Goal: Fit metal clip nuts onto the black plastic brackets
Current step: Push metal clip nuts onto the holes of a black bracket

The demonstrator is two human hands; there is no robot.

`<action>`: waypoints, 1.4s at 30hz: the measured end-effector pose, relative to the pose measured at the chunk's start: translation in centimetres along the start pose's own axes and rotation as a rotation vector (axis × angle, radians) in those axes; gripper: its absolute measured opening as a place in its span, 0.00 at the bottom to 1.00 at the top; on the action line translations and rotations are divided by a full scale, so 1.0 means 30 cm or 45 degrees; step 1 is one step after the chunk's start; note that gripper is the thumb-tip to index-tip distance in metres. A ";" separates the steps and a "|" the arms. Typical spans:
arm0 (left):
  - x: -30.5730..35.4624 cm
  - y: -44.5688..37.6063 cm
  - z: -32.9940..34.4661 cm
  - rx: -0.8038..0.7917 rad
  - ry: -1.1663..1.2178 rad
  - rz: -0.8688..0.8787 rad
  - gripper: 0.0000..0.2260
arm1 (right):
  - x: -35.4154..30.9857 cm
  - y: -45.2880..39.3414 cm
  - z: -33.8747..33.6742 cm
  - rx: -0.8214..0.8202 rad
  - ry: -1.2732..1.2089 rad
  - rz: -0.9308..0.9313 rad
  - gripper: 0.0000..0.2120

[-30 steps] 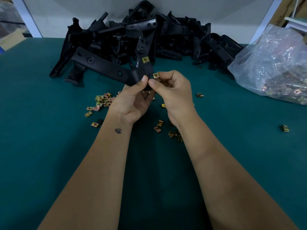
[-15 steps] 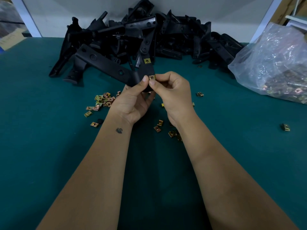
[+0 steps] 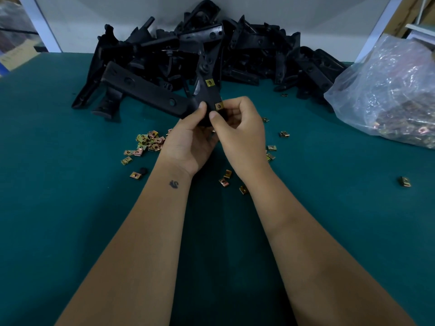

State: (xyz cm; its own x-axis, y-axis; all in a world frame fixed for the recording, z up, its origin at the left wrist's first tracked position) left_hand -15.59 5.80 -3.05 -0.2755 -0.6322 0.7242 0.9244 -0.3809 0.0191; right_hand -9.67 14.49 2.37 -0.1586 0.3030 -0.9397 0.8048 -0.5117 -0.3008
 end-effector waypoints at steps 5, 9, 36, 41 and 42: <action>-0.002 0.002 0.016 -0.089 -0.025 -0.026 0.11 | -0.011 0.002 -0.011 0.063 0.281 -0.135 0.08; 0.004 0.001 0.019 -0.106 -0.011 -0.012 0.11 | -0.025 0.001 -0.014 0.084 0.395 -0.210 0.09; 0.074 0.043 0.006 0.406 -0.130 0.245 0.05 | 0.075 0.083 -0.295 0.060 -0.250 0.358 0.06; -0.021 0.106 0.124 0.357 -0.042 0.142 0.06 | 0.062 0.112 -0.328 0.007 -0.346 0.412 0.08; -0.058 0.124 0.169 0.325 -0.039 0.115 0.06 | 0.061 0.115 -0.341 0.058 -0.395 0.440 0.10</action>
State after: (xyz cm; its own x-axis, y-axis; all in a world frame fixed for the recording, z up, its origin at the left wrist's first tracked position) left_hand -10.34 8.91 -0.75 -0.1846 -0.6336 0.7513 0.9825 -0.1394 0.1238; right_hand -1.32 21.51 1.28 -0.0547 -0.1430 -0.9882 0.8158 -0.5770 0.0384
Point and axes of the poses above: each hand's wrist, its own y-axis away from the middle knuckle, its own z-axis out of the palm, x = y × z, the point moved 8 cm from there along -y, towards the middle knuckle, and after that the axes turned 7 degrees about z, right-handed, at the moved point
